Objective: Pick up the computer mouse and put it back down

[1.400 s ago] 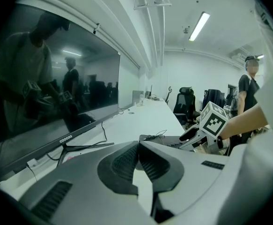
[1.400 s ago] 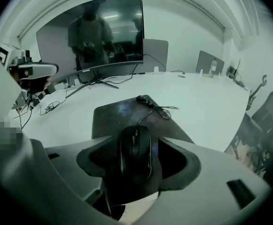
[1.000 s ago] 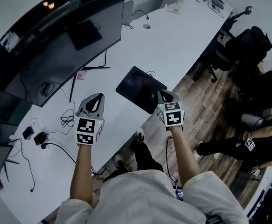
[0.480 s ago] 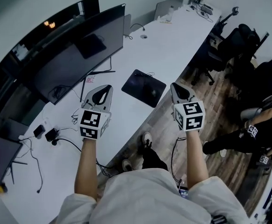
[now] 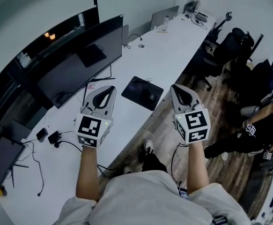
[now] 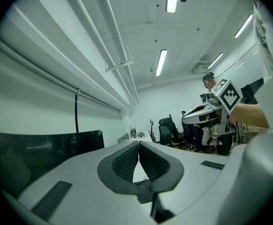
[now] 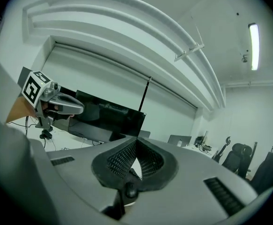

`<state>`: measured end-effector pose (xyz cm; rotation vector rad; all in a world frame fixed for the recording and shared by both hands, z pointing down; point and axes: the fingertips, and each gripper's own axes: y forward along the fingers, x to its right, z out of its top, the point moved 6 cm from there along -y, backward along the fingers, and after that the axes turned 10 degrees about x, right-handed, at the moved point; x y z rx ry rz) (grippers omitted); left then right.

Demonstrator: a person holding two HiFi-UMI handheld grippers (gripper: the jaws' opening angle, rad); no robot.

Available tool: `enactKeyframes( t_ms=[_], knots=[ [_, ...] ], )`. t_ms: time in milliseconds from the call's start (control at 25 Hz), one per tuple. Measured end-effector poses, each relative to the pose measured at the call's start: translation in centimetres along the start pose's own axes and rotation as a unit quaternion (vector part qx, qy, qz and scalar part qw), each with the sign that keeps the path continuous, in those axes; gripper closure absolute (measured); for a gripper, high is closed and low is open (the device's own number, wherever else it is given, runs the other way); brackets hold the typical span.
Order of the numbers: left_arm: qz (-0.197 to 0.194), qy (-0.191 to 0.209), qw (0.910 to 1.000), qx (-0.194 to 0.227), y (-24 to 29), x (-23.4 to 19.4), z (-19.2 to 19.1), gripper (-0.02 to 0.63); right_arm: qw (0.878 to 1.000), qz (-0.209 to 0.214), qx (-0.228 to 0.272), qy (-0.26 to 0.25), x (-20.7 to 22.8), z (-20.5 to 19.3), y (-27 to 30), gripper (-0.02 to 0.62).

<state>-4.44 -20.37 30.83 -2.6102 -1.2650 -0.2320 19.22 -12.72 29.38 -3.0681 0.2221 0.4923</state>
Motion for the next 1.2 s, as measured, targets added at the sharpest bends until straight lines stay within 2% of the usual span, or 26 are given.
enactKeyframes(
  t_ms=[360, 1200],
  knots=[
    [-0.015, 0.013, 0.9998, 0.011, -1.4, 1.7, 2.1, 0.586, 1.000, 0.003, 0.010, -0.014, -1.2, 1.6, -1.8, 0.583],
    [-0.012, 0.016, 0.9998, -0.004, -1.1, 1.4, 0.4, 0.586, 1.000, 0.011, -0.006, -0.023, -1.1, 0.5, -0.8, 0.583]
  ],
)
